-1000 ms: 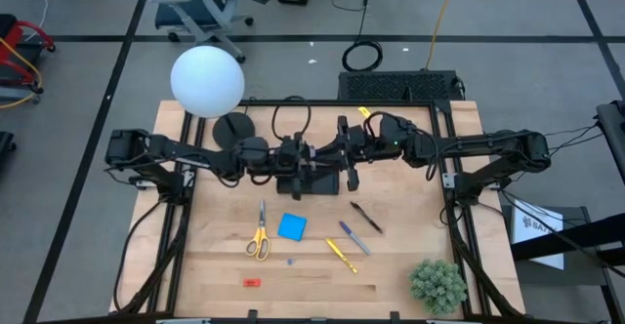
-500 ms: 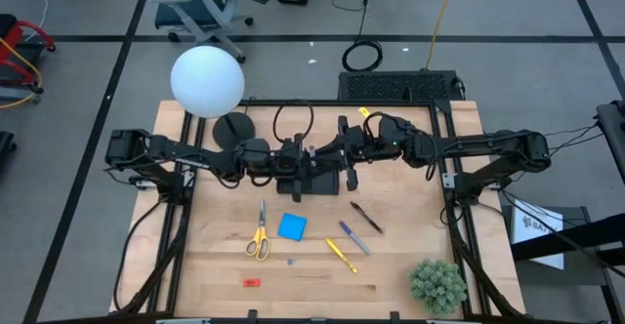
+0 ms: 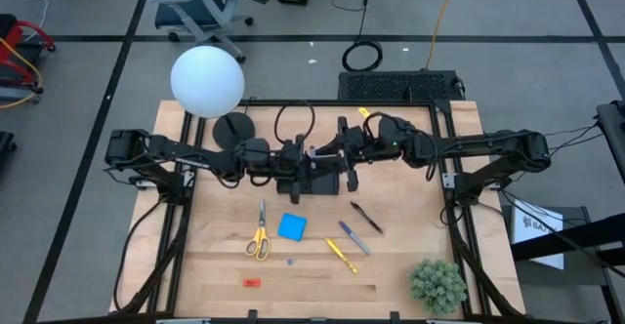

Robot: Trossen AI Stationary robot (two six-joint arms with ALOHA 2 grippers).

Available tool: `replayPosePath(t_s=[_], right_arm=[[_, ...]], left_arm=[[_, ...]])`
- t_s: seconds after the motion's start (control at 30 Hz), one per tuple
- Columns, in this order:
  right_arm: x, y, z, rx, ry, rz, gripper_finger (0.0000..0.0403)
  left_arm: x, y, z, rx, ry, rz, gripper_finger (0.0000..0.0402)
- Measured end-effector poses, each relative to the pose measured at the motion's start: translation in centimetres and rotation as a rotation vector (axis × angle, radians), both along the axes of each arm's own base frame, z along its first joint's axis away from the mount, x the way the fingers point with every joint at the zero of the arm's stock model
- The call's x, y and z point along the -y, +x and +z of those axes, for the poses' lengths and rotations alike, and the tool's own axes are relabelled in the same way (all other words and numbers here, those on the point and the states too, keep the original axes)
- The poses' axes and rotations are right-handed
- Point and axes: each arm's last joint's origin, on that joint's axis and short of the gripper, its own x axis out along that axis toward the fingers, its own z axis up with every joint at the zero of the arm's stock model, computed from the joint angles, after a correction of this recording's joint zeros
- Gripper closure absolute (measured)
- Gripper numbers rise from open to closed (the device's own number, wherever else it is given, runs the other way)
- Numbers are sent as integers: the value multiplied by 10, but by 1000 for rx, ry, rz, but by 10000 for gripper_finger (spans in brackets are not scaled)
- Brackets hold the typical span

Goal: Pick and place office supplies into organizer
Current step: Put the purple pen into the black mesh desk organizer

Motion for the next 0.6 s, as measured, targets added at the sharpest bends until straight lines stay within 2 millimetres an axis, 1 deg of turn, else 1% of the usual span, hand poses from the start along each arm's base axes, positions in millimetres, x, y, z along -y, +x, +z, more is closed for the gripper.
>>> replayPosePath(t_s=[0.17, 0.3, 0.4, 0.6], right_arm=[[0, 0, -1, -13, -6, 1, 310], [1, -6, 2, -27, -37, -5, 301], [1, -16, 7, -55, -79, -64, 299], [1, -38, 17, -118, -187, -176, 298]], left_arm=[[0, 0, -2, -20, -11, -6, 374], [0, 0, -4, -40, -12, -6, 374], [0, -6, 1, -57, -11, -4, 374], [1, -20, 20, -52, -21, -5, 374]])
